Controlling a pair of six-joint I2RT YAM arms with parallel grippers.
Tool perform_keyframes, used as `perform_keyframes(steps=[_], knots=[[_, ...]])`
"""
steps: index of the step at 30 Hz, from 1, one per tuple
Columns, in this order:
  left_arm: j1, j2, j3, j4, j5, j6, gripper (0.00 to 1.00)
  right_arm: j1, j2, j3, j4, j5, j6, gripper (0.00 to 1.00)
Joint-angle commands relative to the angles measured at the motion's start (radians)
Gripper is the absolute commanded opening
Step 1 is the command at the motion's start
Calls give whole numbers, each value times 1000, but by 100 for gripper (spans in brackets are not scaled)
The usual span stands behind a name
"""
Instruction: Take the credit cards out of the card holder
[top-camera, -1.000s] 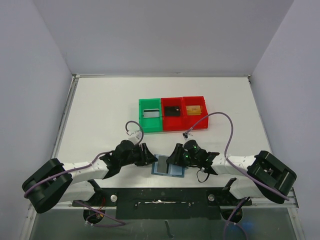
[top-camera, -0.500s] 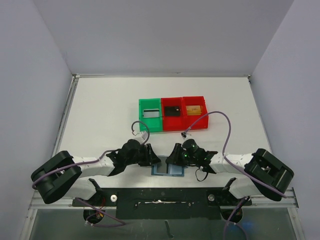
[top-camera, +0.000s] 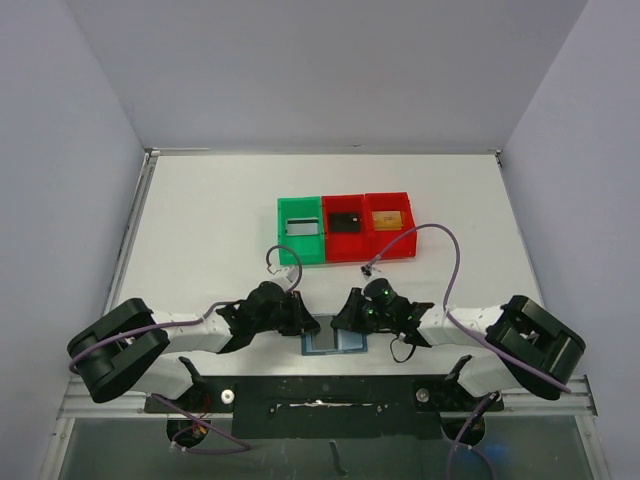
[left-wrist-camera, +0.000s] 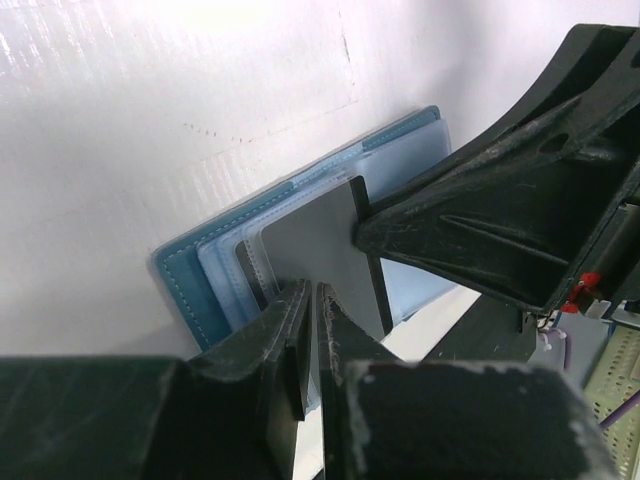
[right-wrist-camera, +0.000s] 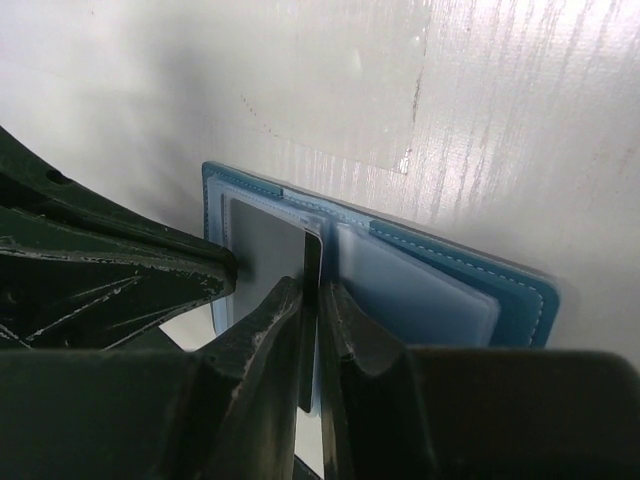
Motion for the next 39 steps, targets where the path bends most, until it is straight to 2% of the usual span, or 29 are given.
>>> perform_keyframes(steps=[1,4,10,12,15,18,20,24,25,29,32,36,39], knots=[[-5,2,11,5,-37,3,7,-2,-54,-18,4,-21,-3,14],[-5,2,16,-27,-50,9,7,-17,-87,-47,32,-52,5,19],[-5,2,20,-61,-56,15,8,-40,-88,-79,107,-119,23,16],[-5,-1,19,-66,-54,17,9,-44,-71,-77,98,-113,37,21],[-6,-12,24,-86,-51,21,14,-43,-51,-64,63,-81,43,27],[-11,-32,35,-123,-47,30,23,-40,-31,-55,58,-75,44,27],[-18,-47,40,-130,-34,46,29,-33,-19,-48,54,-74,39,24],[-22,-45,44,-112,27,75,32,-29,-20,-65,103,-81,49,13],[-23,-34,51,-123,34,81,31,-29,-21,-71,120,-87,53,12],[-35,15,82,-187,17,96,30,-33,-16,-72,139,-100,65,21],[-42,27,81,-187,0,89,28,-31,-3,-63,148,-116,55,22],[-43,28,82,-203,-19,86,25,-30,-3,-65,153,-129,49,9],[-43,16,85,-239,-56,80,23,-35,-33,-72,129,-115,43,7]])
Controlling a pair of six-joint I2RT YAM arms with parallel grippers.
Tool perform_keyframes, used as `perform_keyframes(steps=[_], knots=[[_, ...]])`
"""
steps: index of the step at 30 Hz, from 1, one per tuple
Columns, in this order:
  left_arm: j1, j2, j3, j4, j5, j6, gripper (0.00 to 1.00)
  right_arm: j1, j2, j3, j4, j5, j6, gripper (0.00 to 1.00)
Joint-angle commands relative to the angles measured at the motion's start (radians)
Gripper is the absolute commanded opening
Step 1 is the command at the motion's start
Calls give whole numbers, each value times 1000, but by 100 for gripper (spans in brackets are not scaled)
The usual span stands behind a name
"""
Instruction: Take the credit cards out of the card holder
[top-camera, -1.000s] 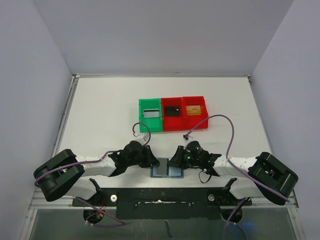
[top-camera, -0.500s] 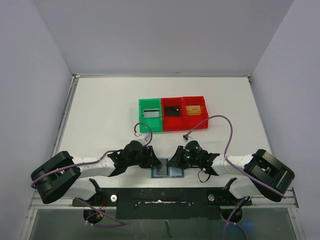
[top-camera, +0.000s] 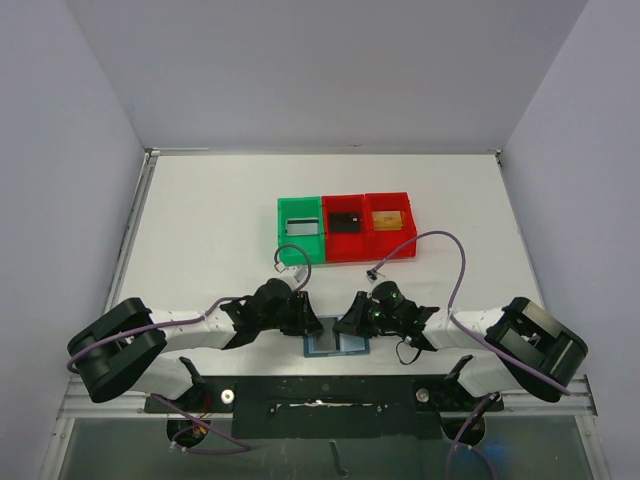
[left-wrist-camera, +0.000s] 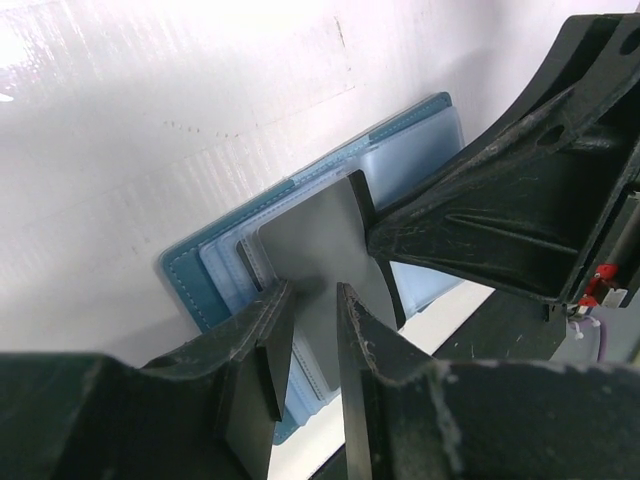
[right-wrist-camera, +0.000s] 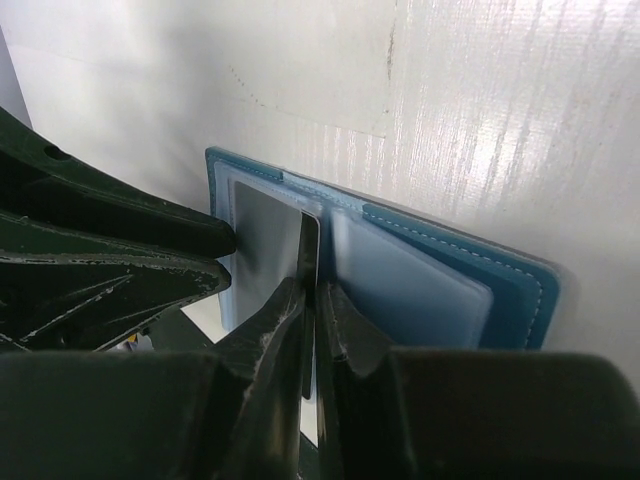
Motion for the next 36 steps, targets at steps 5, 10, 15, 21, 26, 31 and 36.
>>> perform_keyframes(steps=[5,10,15,21,26,31,36], knots=[[-18,4,19,-143,-75,38,23,-36,-76,-34,62,-62,-28,0],[-18,24,31,-149,-67,72,23,-83,-102,-40,67,-164,-70,0],[-19,34,31,-149,-67,69,23,-111,-124,-48,23,-162,-85,0],[-17,-14,54,-157,-67,68,26,-119,-102,-55,25,-144,-74,0],[-18,-83,150,-253,-111,101,32,-119,-81,-59,36,-109,-52,0],[-20,-129,116,-96,-11,62,31,-119,-84,-77,79,-114,-42,0],[-30,-72,-15,129,72,-22,18,-121,-84,-79,78,-121,-36,0]])
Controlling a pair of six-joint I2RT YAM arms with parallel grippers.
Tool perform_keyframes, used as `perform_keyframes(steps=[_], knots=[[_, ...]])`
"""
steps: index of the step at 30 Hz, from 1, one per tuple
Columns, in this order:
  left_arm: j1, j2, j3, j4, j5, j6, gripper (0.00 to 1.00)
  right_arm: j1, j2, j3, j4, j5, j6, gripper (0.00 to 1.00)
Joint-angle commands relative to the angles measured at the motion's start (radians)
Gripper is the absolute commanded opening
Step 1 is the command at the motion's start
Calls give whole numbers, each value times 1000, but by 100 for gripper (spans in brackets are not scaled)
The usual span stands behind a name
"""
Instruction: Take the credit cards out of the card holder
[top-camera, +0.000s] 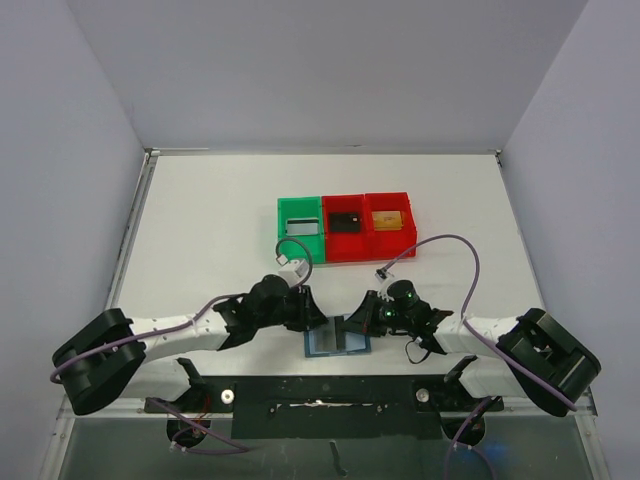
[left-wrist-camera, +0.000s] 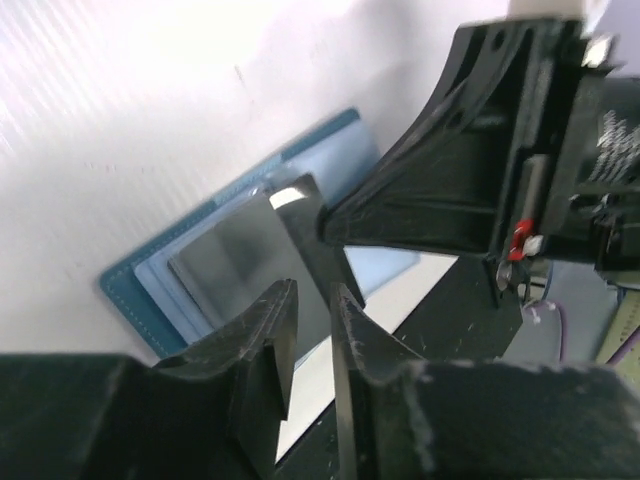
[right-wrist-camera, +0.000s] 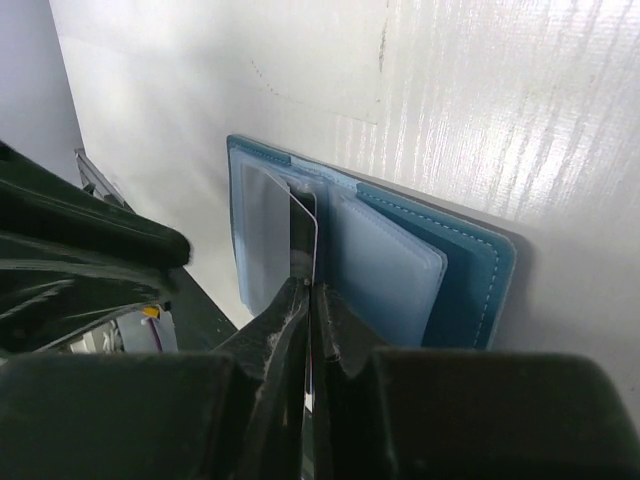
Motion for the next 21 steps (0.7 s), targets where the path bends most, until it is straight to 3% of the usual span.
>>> perform_keyframes(steps=[1,6,11,13,18,21], knots=[[-24,58,-88,190,68,-65,15,-8,-1,-9,44,9,8,0],[-103,141,-113,205,-17,-105,9,-11,-10,-14,43,-6,1,1],[-119,150,-73,61,-131,-123,2,-12,-14,-15,41,-27,-5,7],[-126,135,-80,27,-170,-131,1,-12,-26,-21,51,-32,-4,13],[-155,142,-104,11,-244,-132,0,-17,11,-48,181,-106,-8,17],[-166,159,-110,18,-256,-138,0,-20,66,-17,175,-160,-42,19]])
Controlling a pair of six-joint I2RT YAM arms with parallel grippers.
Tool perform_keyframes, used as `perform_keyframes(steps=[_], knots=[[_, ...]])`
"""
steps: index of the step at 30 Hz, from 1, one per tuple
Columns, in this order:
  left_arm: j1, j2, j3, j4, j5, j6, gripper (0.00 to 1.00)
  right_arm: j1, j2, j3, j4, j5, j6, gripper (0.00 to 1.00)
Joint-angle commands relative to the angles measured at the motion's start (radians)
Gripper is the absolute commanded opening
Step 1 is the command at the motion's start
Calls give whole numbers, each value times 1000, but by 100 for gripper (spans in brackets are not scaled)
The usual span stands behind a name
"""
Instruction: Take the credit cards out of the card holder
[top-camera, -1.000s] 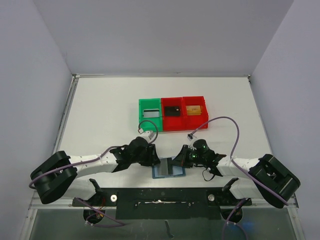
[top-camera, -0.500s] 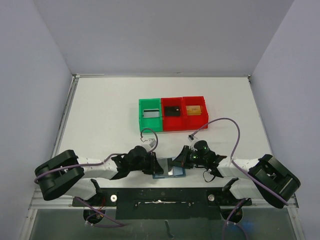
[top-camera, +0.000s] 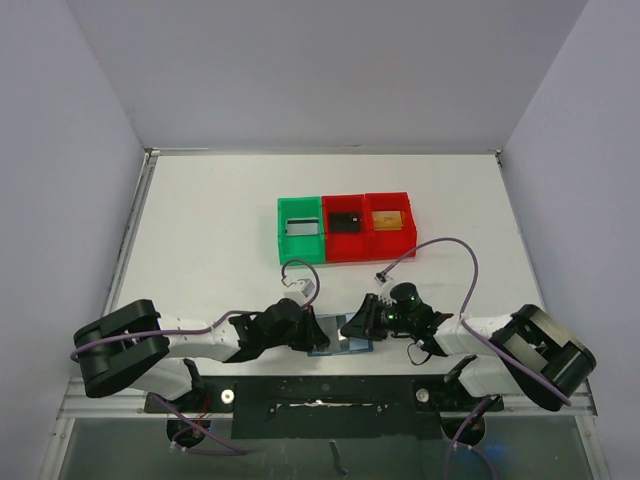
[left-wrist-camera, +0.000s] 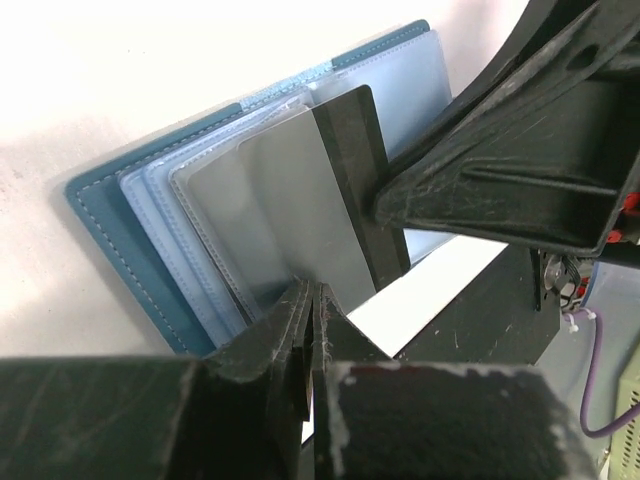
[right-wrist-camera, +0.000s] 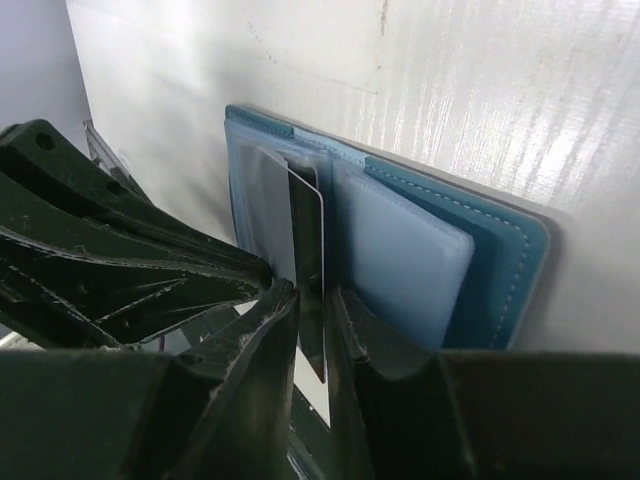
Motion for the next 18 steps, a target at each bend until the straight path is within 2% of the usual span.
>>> perform_keyframes(steps=[1,2,4,6,11,16,18], knots=[[-14,37,-22,-102,-120,10,0,-7,61,32,105,-100,-36,19],[-17,36,-22,-101,-124,8,0,-7,65,27,125,-99,-29,18],[-19,28,-24,-104,-131,6,0,-8,65,21,160,-106,-22,8],[-19,18,-29,-110,-140,5,0,-9,51,26,131,-86,-29,1],[-19,-21,-40,-136,-173,2,0,-25,-42,30,-26,-4,-59,0],[-19,-51,-28,-133,-172,11,0,-41,-93,27,-102,-1,-79,1],[-19,-57,-12,-134,-173,15,8,-40,-80,9,-76,-10,-63,2]])
